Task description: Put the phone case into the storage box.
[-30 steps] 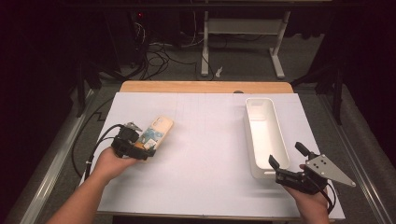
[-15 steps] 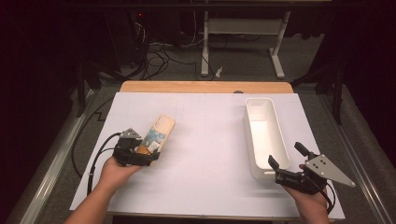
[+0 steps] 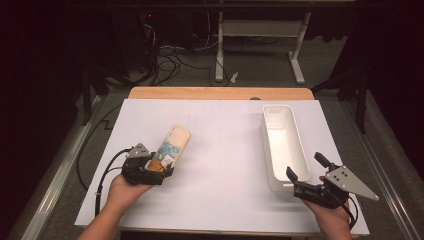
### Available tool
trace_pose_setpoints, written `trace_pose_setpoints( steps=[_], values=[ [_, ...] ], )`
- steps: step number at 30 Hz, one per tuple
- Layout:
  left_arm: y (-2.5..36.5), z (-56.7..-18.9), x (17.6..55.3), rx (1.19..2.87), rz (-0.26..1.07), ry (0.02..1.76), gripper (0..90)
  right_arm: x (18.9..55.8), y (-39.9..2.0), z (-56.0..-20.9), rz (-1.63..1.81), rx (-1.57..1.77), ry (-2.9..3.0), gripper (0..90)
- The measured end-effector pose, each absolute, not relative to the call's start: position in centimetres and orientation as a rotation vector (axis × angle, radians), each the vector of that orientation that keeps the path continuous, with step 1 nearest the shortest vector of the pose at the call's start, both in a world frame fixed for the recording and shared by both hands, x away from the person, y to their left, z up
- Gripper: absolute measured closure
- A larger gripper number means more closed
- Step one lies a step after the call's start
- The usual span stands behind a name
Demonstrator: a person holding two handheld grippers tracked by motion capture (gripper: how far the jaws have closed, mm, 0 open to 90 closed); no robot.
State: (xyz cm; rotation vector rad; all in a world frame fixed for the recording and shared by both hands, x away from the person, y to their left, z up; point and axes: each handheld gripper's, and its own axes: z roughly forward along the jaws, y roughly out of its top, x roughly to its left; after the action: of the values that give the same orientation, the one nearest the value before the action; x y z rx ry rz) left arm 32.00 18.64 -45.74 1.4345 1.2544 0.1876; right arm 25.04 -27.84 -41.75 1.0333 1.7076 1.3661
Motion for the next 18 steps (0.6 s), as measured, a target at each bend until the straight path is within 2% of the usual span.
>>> trace_pose_setpoints(
  steps=[18],
  values=[
    [17.2, -45.8, 30.1, 1.420, 0.074, 1.113, 12.1, 25.1, -27.3, -41.9, 1.359, 1.020, 1.718, 5.0]
  ],
)
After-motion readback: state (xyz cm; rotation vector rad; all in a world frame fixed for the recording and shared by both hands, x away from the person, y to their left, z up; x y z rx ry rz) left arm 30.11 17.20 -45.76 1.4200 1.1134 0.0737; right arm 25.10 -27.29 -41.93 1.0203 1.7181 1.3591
